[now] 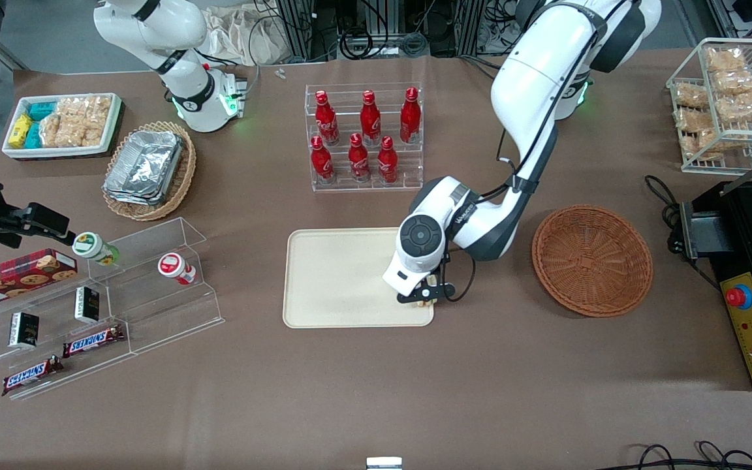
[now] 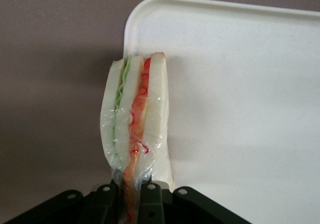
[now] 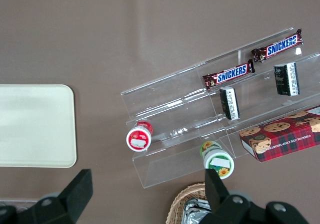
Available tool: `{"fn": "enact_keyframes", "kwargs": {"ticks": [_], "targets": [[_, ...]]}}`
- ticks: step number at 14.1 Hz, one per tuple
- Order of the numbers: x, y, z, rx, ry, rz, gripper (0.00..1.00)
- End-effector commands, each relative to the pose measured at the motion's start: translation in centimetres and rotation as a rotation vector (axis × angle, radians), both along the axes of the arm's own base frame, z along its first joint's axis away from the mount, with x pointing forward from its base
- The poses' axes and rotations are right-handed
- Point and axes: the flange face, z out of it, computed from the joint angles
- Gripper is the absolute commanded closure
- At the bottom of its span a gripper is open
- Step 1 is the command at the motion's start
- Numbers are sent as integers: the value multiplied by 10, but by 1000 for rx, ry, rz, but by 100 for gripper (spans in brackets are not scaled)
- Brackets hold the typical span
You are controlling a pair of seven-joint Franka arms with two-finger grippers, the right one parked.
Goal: Place sandwich from basket to tray
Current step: 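Lower the sandwich onto the beige tray and open the left gripper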
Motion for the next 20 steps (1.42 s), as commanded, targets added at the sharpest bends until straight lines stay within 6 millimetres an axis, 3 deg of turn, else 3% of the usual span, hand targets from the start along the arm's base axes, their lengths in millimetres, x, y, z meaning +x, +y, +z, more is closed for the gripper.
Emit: {"fn": "enact_keyframes", "kwargs": {"ticks": [1, 6, 7, 8, 9, 14, 18, 20], "targets": [[-1, -10, -6, 24, -41, -43, 98], [-3, -12, -7, 29, -46, -53, 93], [-2, -12, -7, 30, -46, -49, 86], [-2, -12, -7, 30, -46, -47, 55], [-2, -11, -8, 32, -49, -51, 1], [4, -11, 11, 13, -74, -31, 0], [12, -5, 54, -13, -112, -13, 0], [23, 10, 91, -28, -138, 13, 0]]}}
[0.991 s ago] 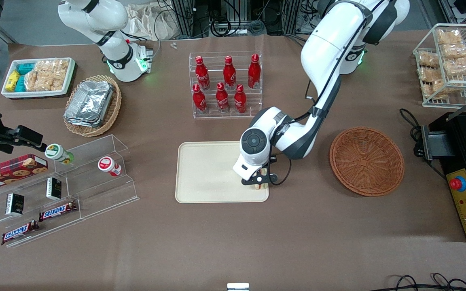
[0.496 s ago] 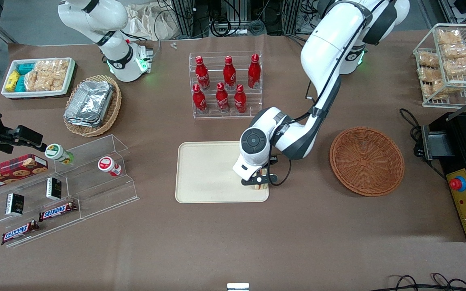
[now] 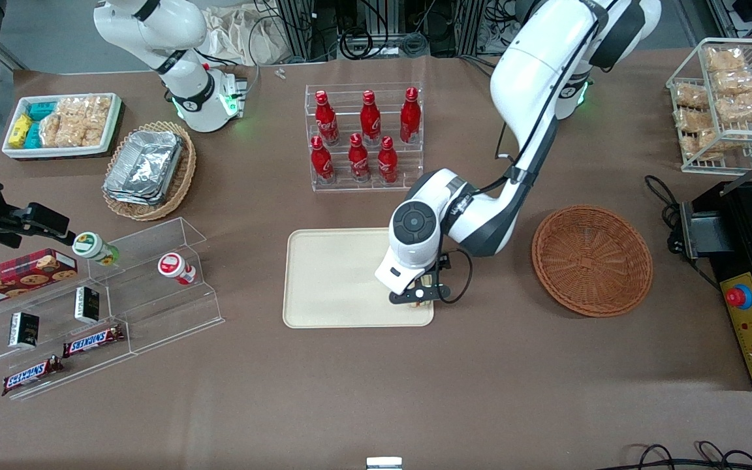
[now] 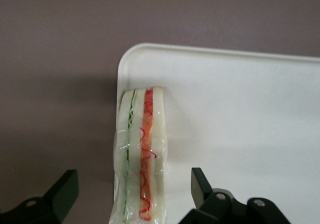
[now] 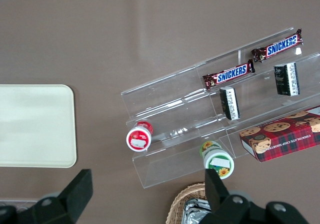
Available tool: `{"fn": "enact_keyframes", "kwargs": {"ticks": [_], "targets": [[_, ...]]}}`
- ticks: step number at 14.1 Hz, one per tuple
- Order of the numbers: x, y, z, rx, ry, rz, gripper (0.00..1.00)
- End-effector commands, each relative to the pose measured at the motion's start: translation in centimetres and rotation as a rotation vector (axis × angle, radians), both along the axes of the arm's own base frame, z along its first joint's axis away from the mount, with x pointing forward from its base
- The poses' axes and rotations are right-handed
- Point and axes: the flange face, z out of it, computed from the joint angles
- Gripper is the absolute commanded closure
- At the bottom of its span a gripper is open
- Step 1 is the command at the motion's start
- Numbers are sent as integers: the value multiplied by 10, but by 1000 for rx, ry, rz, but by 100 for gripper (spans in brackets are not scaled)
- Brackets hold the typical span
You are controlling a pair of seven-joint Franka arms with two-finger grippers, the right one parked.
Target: Place sandwich from basket to tray
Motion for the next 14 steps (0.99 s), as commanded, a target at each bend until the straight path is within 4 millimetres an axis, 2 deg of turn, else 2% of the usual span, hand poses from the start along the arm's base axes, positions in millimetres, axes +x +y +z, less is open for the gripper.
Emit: {"fn": "enact_keyframes", "kwargs": {"ticks": [1, 3, 6, 11, 14], "targets": [[14, 33, 57, 3, -20, 54, 0], [23, 58, 100, -10, -38, 88, 0], [35, 116, 154, -4, -18, 169, 0], [41, 204, 219, 15, -9, 282, 0], [33, 263, 238, 30, 37, 136, 0]]}}
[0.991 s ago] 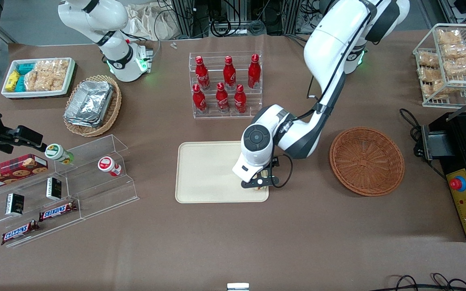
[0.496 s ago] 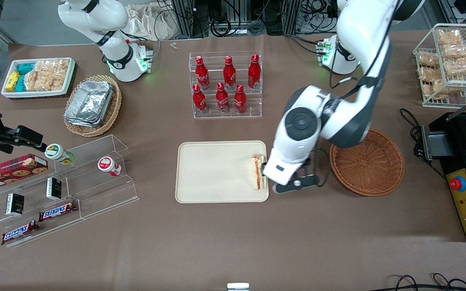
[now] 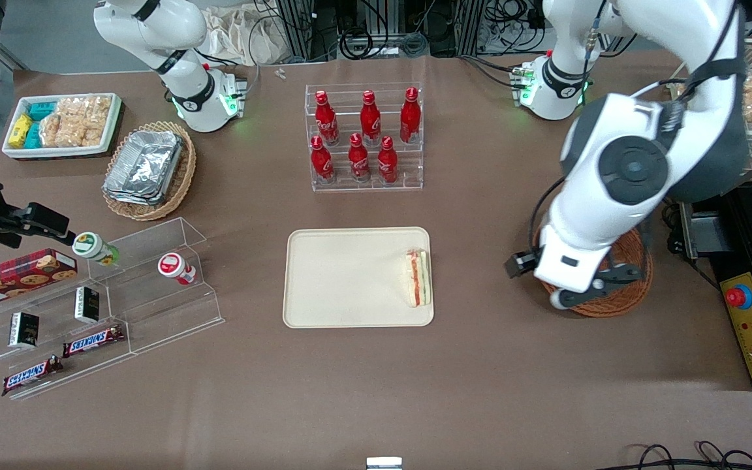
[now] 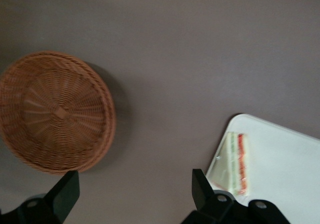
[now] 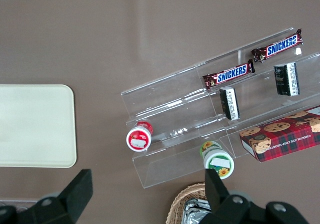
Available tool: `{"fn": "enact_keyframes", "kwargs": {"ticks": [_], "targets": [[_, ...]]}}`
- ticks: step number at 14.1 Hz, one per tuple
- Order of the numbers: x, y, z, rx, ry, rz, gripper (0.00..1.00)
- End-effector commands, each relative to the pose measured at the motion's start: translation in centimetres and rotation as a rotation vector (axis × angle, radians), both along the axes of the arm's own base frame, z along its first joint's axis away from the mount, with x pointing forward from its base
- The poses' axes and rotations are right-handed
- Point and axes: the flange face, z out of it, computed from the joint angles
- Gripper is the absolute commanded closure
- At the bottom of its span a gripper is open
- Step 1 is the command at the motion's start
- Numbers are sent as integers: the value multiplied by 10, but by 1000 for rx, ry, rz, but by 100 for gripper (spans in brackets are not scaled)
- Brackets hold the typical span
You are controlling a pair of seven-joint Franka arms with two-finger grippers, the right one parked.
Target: Place sandwich from basket to tray
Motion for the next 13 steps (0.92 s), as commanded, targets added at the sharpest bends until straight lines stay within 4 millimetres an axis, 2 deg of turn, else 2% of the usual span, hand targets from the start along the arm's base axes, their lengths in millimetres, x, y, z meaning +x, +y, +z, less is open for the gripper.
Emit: {"fn": "enact_keyframes", "kwargs": {"ticks": [1, 4, 6, 9, 13], "targets": [[-19, 51, 15, -9, 39, -97, 0], [-30, 104, 27, -14, 44, -181, 0], [-34, 117, 31, -11, 48, -203, 0], [-33, 164, 36, -14, 93, -324, 0], [-28, 167, 42, -13, 81, -361, 0]]}}
